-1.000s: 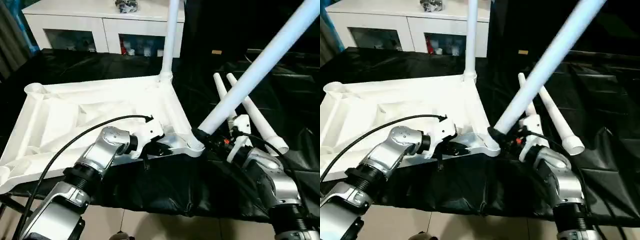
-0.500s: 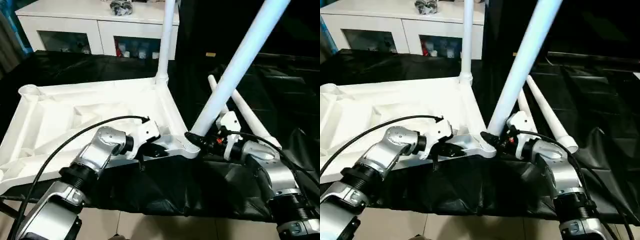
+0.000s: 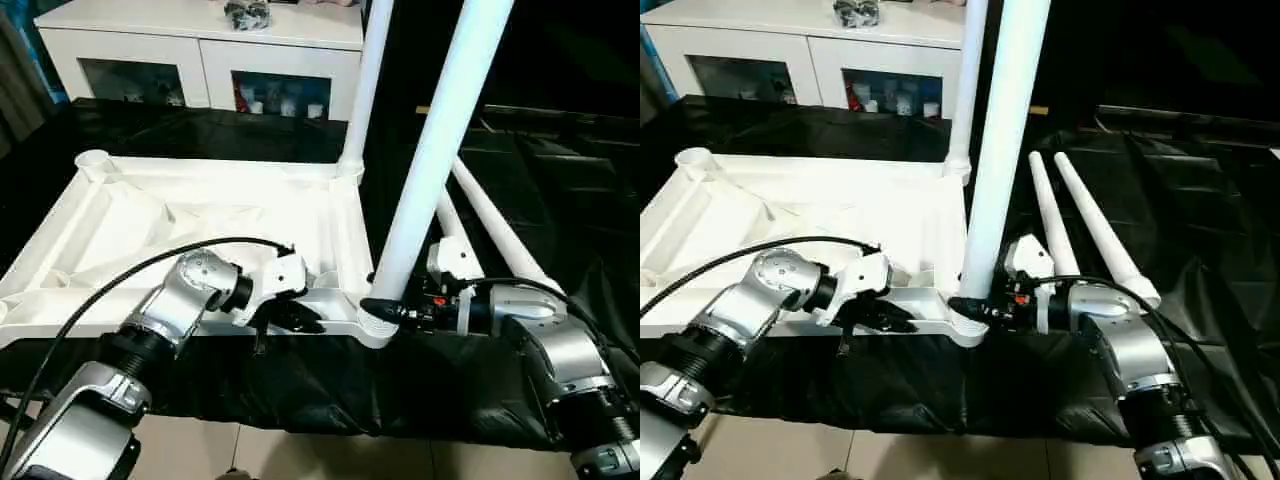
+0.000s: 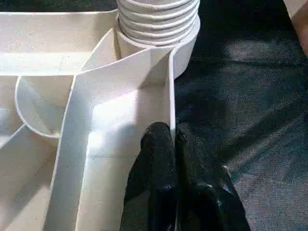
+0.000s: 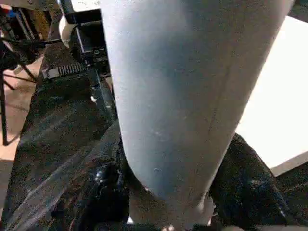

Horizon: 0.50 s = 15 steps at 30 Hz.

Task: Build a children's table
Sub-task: Insert table leg to table base

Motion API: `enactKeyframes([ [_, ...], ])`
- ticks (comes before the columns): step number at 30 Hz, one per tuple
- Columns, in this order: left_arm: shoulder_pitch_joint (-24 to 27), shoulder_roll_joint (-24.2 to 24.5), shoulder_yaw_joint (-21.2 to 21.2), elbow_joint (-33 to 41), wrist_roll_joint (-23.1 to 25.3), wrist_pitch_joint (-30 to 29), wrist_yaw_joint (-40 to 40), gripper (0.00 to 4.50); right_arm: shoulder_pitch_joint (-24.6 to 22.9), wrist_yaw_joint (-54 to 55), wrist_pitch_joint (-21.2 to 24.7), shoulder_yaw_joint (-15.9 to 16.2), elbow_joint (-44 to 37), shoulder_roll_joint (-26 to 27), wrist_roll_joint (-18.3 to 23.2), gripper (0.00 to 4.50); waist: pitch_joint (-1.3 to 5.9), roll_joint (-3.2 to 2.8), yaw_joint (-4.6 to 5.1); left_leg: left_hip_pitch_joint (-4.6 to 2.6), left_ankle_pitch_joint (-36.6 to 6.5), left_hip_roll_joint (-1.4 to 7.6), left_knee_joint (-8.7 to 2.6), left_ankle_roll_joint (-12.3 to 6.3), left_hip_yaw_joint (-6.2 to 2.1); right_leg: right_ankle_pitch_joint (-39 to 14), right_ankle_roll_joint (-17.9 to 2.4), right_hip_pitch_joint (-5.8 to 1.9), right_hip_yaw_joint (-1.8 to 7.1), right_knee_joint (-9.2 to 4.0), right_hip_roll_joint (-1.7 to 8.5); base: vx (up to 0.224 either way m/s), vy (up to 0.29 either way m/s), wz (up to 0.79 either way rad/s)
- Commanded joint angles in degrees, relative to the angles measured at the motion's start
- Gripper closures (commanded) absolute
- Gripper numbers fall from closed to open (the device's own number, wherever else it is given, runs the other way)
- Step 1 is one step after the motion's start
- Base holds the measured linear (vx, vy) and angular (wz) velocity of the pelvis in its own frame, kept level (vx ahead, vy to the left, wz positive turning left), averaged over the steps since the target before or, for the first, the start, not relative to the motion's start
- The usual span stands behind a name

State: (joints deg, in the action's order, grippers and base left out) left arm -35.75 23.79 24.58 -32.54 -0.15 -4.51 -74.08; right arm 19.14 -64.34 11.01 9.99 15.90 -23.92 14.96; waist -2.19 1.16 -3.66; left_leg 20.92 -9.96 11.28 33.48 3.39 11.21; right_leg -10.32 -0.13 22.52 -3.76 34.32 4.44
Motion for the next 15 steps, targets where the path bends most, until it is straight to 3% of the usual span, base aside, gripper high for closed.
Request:
enactKeyframes([
  [1,-2.7,-1.0,-0.3,-0.5,0.8,1.3,0.7,4.50,-4.3,-3.0,3.1,7.1,3.2,0.5,-2.8,2.62,2.38,-0.78,0.09,-1.22,-22.7,2.44,-4.80,0.71,-1.50,-19.3,-11.3,-1.51,2.69,-5.01,3.85,0.000,0.000,0.00],
  [3,-3.0,-1.3,-0.8,-1.2,0.9,1.0,1.5,4.50,-4.3,-2.0,2.7,6.7,3.5,1.1,-2.9,2.62,2.19,-0.71,0.08,-1.35,-23.2,2.33,-4.88,0.60,-1.41,-20.6,-11.2,-1.50,2.60,-5.29,3.86,0.000,0.000,0.00],
  [5,-3.4,-1.9,-1.5,-1.7,0.6,0.0,3.0,4.50,-3.7,1.7,1.6,5.0,5.4,3.0,-3.3,2.62,1.88,-0.58,0.09,-1.89,-25.7,2.20,-4.91,0.99,-1.59,-27.5,-9.9,-1.24,2.55,-6.04,4.26,0.000,0.000,0.00],
  [7,-3.6,-2.3,-1.9,-2.0,0.6,-0.6,4.0,4.50,-3.0,4.3,0.9,4.1,6.8,4.1,-3.8,2.62,1.86,-0.55,0.19,-1.95,-26.5,2.22,-4.98,1.43,-1.90,-31.2,-8.6,-1.21,2.44,-6.32,4.45,0.000,0.000,0.00],
  [8,-4.1,-3.4,-2.8,-2.4,0.5,-2.2,6.7,4.50,-1.0,11.6,-0.2,1.9,11.0,6.5,-5.4,2.62,1.96,-0.26,0.51,-2.12,-27.1,2.16,-4.92,1.80,-2.13,-34.7,-7.0,-0.99,2.24,-6.67,4.48,0.000,0.000,0.00],
  [9,-4.1,-3.4,-2.8,-2.4,0.5,-2.2,6.7,4.50,-1.0,11.6,-0.2,1.9,11.0,6.5,-5.4,2.62,1.80,-0.43,0.68,-2.16,-27.5,2.08,-4.85,2.06,-2.19,-36.1,-6.7,-0.71,2.16,-6.82,4.53,-0.053,-0.001,-0.05],
  [10,-4.3,-4.5,-3.7,-2.1,-0.1,-4.1,8.5,4.50,0.8,16.9,-0.3,0.2,14.2,8.2,-6.1,2.62,1.64,-0.41,0.98,-2.26,-28.6,1.83,-4.75,2.27,-2.44,-39.7,-5.1,-0.66,1.68,-7.37,4.46,-0.053,-0.001,-0.05],
  [11,-4.5,-5.6,-4.6,-1.6,-0.6,-6.1,10.3,4.50,2.6,21.8,-0.2,-1.5,17.3,9.9,-6.4,2.62,1.68,-0.57,1.24,-2.33,-29.4,1.89,-4.68,2.67,-2.62,-40.7,-4.9,-0.58,1.48,-7.30,4.66,-0.066,0.011,-0.11],
  [12,-4.6,-6.6,-5.1,-1.1,-0.7,-7.6,12.1,4.50,4.2,25.9,0.0,-2.9,19.8,11.4,-6.3,2.62,1.53,-0.61,2.06,-1.93,-30.8,1.78,-4.84,3.16,-3.17,-42.1,-3.9,-0.97,0.61,-7.62,4.54,-0.073,0.030,-0.18],
  [13,-4.6,-7.1,-5.3,-0.8,-0.6,-8.3,13.1,4.50,4.9,27.9,0.1,-3.6,20.9,12.2,-6.2,2.62,1.57,-1.04,2.78,-2.07,-33.4,1.88,-5.01,3.47,-3.76,-41.6,-3.5,-1.19,-0.15,-7.96,4.50,-0.073,0.030,-0.18],
  [14,-4.7,-8.2,-5.6,-0.9,-0.4,-9.4,15.1,4.50,6.0,30.7,0.1,-4.1,22.6,13.1,-6.5,2.62,1.49,-1.76,3.49,-1.44,-36.3,2.18,-5.70,3.66,-4.51,-38.4,-3.5,-2.24,-1.29,-7.92,4.32,-0.065,0.047,-0.25],
  [15,-4.9,-8.9,-5.9,-0.9,-0.3,-10.1,16.5,4.50,6.6,32.5,0.0,-4.3,23.6,13.7,-6.8,2.62,1.47,-1.97,3.90,-1.19,-38.2,2.39,-6.15,3.70,-4.84,-36.5,-3.3,-2.81,-1.90,-7.88,4.17,-0.048,0.058,-0.24],
])
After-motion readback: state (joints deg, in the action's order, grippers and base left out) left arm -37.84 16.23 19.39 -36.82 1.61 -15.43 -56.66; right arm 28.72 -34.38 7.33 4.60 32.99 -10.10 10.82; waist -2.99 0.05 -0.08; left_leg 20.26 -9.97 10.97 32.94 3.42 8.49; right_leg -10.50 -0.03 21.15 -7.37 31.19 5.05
